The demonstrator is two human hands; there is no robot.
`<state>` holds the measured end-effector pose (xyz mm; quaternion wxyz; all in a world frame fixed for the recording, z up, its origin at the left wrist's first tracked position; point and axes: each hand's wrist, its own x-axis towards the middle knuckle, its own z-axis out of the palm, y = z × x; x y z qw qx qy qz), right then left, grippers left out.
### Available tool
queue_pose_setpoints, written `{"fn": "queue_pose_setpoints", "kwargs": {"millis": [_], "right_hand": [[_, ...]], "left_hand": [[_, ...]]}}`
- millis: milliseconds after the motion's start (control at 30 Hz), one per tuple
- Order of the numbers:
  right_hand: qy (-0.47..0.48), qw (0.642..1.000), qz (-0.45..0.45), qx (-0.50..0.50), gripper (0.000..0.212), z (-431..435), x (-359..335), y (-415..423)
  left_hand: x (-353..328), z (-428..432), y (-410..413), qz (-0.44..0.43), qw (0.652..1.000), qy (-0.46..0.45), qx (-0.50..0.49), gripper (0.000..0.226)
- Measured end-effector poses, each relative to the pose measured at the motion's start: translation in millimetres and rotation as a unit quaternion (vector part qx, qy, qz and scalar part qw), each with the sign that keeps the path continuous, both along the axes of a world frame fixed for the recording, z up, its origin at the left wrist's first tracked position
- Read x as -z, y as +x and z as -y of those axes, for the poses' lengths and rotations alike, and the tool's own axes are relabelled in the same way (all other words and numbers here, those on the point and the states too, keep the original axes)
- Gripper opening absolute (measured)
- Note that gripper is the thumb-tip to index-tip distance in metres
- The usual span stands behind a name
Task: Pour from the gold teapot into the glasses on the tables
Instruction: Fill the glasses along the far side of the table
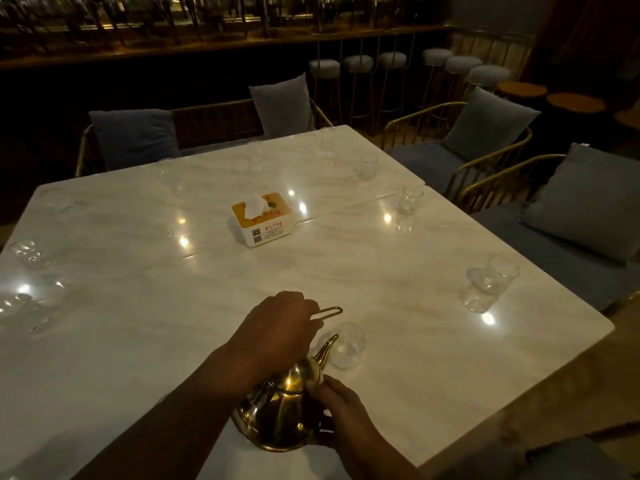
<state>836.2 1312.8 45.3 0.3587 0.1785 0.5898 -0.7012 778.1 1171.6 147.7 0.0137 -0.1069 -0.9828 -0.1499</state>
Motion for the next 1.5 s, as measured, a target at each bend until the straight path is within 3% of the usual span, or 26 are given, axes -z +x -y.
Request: {"fn": "queue_pose_setpoints", "kwargs": {"millis": [1067,1500], "right_hand": [[-0.006,1.0,-0.014,-0.021,0.029,-11,1,6],[-0.005,0.997,-0.064,-0.044,0.043,-18,3,8]], "left_hand": [[-12,-9,11,0.013,1.0,-0.005,-0.025,0.029],[-17,-1,35,0.023,0.997,0.041,-0.06,0.034]]}}
